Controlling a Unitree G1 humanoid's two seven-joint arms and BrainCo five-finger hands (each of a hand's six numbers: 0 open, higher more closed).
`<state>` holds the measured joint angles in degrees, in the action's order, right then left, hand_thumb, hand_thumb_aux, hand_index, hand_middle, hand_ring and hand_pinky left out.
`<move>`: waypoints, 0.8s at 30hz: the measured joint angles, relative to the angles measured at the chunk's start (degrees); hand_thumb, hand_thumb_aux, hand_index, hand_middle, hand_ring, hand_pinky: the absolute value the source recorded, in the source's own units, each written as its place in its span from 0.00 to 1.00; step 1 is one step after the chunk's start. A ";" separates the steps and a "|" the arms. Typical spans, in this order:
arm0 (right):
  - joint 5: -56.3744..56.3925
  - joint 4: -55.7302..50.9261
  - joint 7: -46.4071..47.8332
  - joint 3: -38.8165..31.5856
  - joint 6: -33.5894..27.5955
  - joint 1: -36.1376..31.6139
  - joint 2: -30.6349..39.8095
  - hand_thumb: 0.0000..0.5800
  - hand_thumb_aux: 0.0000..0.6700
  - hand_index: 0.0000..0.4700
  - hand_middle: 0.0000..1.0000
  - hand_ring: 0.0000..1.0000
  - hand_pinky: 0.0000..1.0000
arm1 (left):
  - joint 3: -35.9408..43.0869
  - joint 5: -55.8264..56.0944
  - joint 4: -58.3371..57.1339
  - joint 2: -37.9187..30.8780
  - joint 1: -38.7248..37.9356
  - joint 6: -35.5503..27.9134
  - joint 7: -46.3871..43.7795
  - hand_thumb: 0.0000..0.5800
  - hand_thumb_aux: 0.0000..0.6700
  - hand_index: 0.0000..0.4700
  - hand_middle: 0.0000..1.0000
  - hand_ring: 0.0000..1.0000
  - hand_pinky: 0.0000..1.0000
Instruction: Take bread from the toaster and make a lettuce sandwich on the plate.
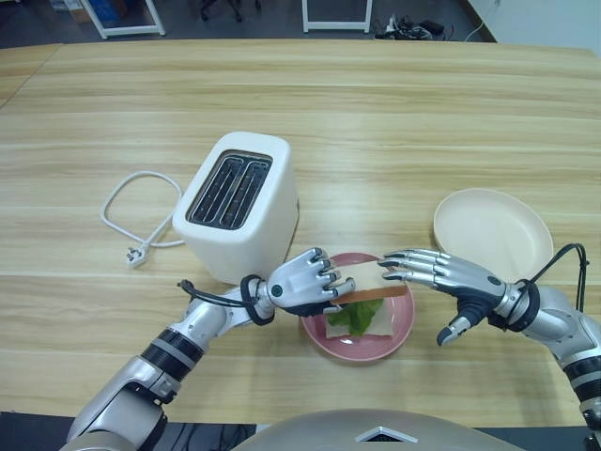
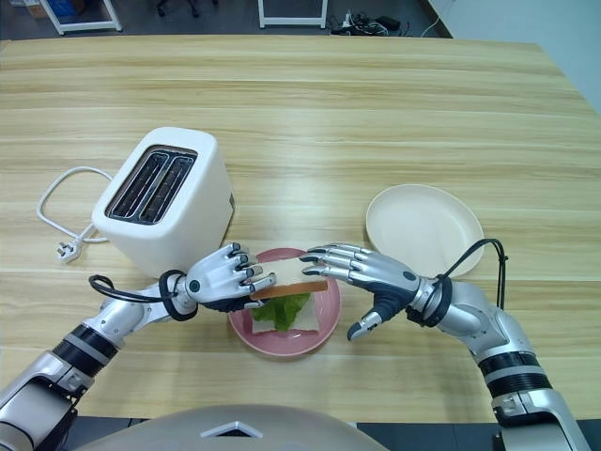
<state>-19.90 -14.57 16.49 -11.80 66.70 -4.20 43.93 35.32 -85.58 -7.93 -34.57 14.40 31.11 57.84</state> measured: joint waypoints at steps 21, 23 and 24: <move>2.10 -4.49 15.49 -14.38 -0.99 -9.58 3.98 0.00 0.00 0.00 0.00 0.00 0.00 | 3.49 9.98 1.37 -5.17 -2.53 3.57 -4.05 0.00 0.00 0.00 0.00 0.00 0.00; 2.50 -4.74 15.60 -15.19 -0.88 -9.94 3.74 0.00 0.00 0.00 0.00 0.00 0.00 | -0.19 19.14 4.82 -5.99 -4.53 6.45 -6.21 0.00 0.00 0.00 0.00 0.00 0.00; 2.50 -4.81 15.71 -15.47 -0.87 -10.03 3.60 0.00 0.00 0.00 0.00 0.00 0.00 | -1.97 23.03 6.91 -6.17 -5.20 7.47 -7.18 0.00 0.00 0.00 0.00 0.00 0.00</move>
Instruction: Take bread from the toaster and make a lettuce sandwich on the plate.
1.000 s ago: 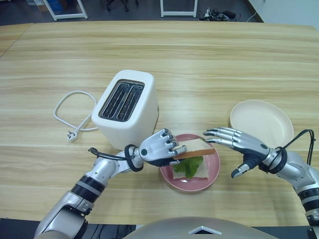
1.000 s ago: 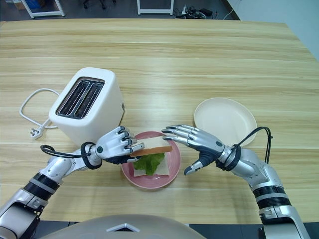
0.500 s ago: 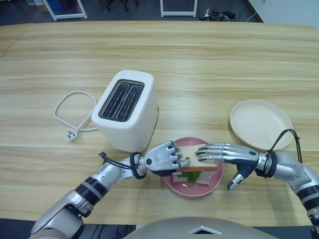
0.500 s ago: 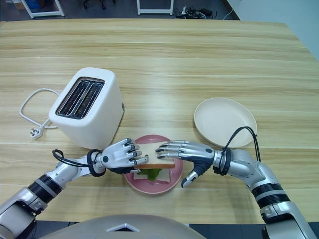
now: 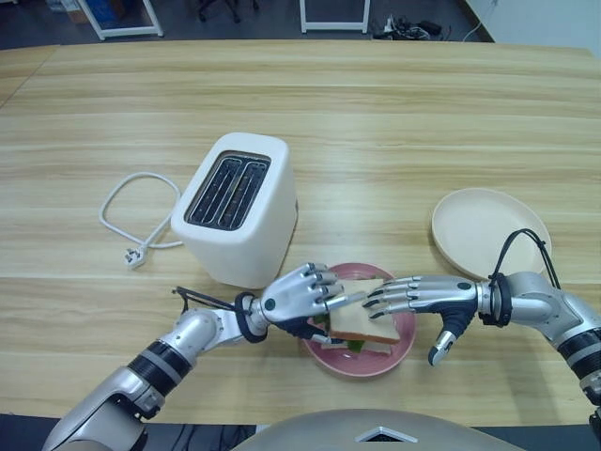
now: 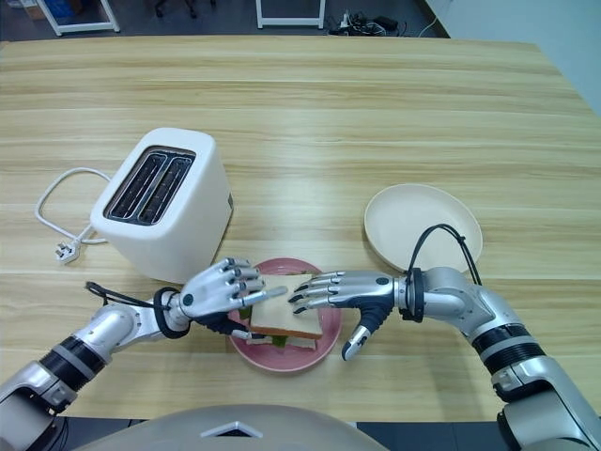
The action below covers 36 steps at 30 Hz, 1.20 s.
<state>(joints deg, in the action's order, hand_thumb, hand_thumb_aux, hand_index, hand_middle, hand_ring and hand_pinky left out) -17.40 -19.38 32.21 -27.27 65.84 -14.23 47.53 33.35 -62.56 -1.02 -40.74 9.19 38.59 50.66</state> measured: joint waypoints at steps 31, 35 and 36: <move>33.08 9.84 17.57 6.14 -10.54 29.19 14.40 1.00 1.00 1.00 1.00 1.00 1.00 | -10.74 59.00 3.61 -13.89 -27.98 3.17 -72.47 1.00 1.00 1.00 1.00 1.00 1.00; 27.24 6.95 16.90 4.52 -11.56 26.25 4.47 1.00 1.00 1.00 1.00 1.00 1.00 | -9.83 48.12 -1.18 -4.77 -22.20 2.76 -69.36 1.00 1.00 1.00 1.00 1.00 1.00; 25.55 5.77 16.23 4.52 -11.50 25.61 2.64 1.00 1.00 1.00 1.00 1.00 1.00 | -9.80 46.63 -1.96 -3.95 -21.18 3.11 -68.87 1.00 1.00 1.00 1.00 1.00 1.00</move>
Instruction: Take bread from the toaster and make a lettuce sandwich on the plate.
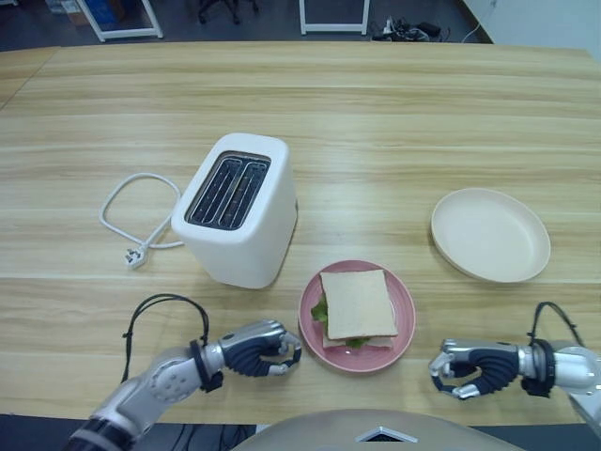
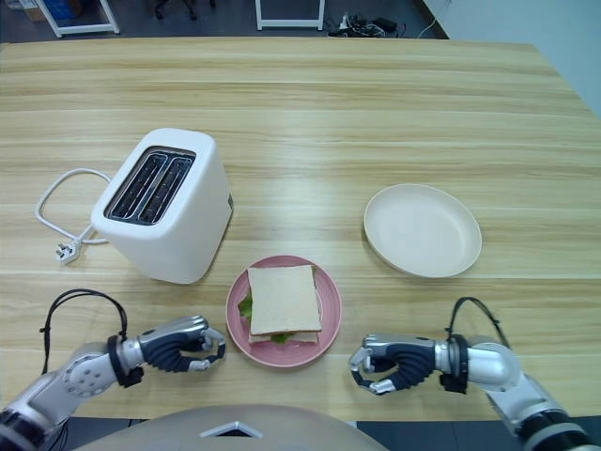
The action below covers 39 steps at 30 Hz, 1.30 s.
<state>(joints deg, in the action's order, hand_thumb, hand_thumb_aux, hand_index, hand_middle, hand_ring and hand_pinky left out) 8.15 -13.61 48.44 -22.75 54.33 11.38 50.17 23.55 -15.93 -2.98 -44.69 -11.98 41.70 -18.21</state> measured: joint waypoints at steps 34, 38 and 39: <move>11.08 24.02 -31.68 18.43 -9.62 -9.18 -23.76 0.00 0.00 0.00 0.00 0.00 0.00 | -9.31 15.07 19.33 18.12 8.32 3.36 15.81 0.00 0.00 0.00 0.00 0.00 0.00; -0.08 30.30 -40.26 22.09 -9.53 -17.55 -34.84 0.00 0.00 0.00 0.00 0.00 0.00 | -16.75 14.87 24.71 27.54 11.26 2.54 22.07 0.00 0.00 0.00 0.00 0.00 0.00; -2.73 31.56 -41.50 22.24 -8.99 -18.79 -37.20 0.00 0.00 0.00 0.00 0.00 0.00 | -18.36 13.47 25.67 29.92 12.57 2.86 23.52 0.00 0.00 0.00 0.00 0.00 0.00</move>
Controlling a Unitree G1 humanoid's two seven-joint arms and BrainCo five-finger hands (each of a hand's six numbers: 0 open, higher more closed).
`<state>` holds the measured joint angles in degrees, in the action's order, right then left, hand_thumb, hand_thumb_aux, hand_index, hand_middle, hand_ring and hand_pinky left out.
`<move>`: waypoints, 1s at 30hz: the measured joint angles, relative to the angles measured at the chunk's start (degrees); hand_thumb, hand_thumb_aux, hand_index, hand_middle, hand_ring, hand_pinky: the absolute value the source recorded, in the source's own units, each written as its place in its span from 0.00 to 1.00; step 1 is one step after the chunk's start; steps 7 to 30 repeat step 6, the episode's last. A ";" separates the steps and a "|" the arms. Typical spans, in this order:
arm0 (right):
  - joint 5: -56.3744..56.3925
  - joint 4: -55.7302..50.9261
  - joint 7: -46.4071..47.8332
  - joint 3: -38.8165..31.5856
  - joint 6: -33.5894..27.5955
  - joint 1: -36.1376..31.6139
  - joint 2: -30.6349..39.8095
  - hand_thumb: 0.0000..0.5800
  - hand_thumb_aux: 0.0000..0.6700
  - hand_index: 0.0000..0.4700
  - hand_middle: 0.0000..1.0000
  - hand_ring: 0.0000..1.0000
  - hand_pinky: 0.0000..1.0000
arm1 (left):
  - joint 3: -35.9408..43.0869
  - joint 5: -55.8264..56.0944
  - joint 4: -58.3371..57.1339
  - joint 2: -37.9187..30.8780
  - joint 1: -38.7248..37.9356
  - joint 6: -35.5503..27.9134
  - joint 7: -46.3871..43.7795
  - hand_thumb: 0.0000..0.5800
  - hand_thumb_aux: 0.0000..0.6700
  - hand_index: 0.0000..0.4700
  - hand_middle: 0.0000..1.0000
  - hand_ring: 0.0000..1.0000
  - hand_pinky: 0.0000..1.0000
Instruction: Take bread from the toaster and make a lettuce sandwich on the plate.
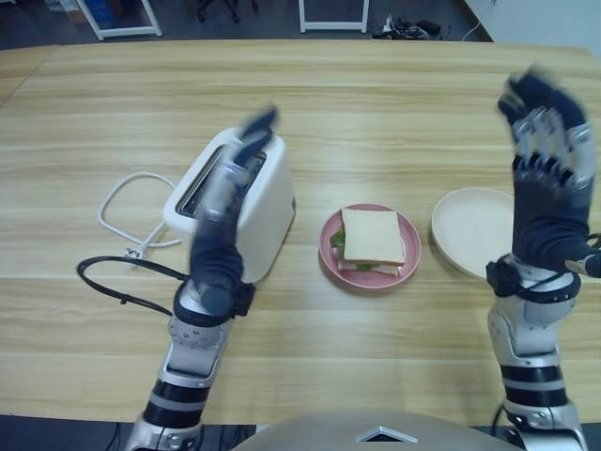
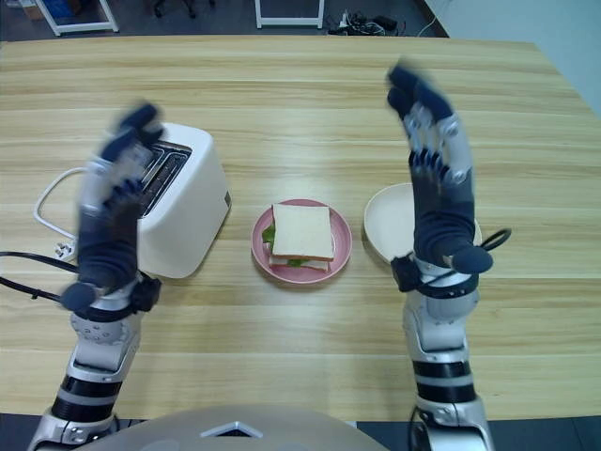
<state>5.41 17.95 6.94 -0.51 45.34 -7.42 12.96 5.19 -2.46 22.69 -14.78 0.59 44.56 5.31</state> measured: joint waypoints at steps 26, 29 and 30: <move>-7.75 2.87 -4.45 2.31 1.71 -2.24 -6.36 0.00 0.00 0.00 0.00 0.00 0.00 | -5.13 -8.79 2.47 8.22 2.89 0.36 3.76 0.00 0.00 0.00 0.00 0.00 0.00; -7.75 2.87 -4.45 2.31 1.71 -2.24 -6.36 0.00 0.00 0.00 0.00 0.00 0.00 | -5.13 -8.79 2.47 8.22 2.89 0.36 3.76 0.00 0.00 0.00 0.00 0.00 0.00; -7.75 2.87 -4.45 2.31 1.71 -2.24 -6.36 0.00 0.00 0.00 0.00 0.00 0.00 | -5.13 -8.79 2.47 8.22 2.89 0.36 3.76 0.00 0.00 0.00 0.00 0.00 0.00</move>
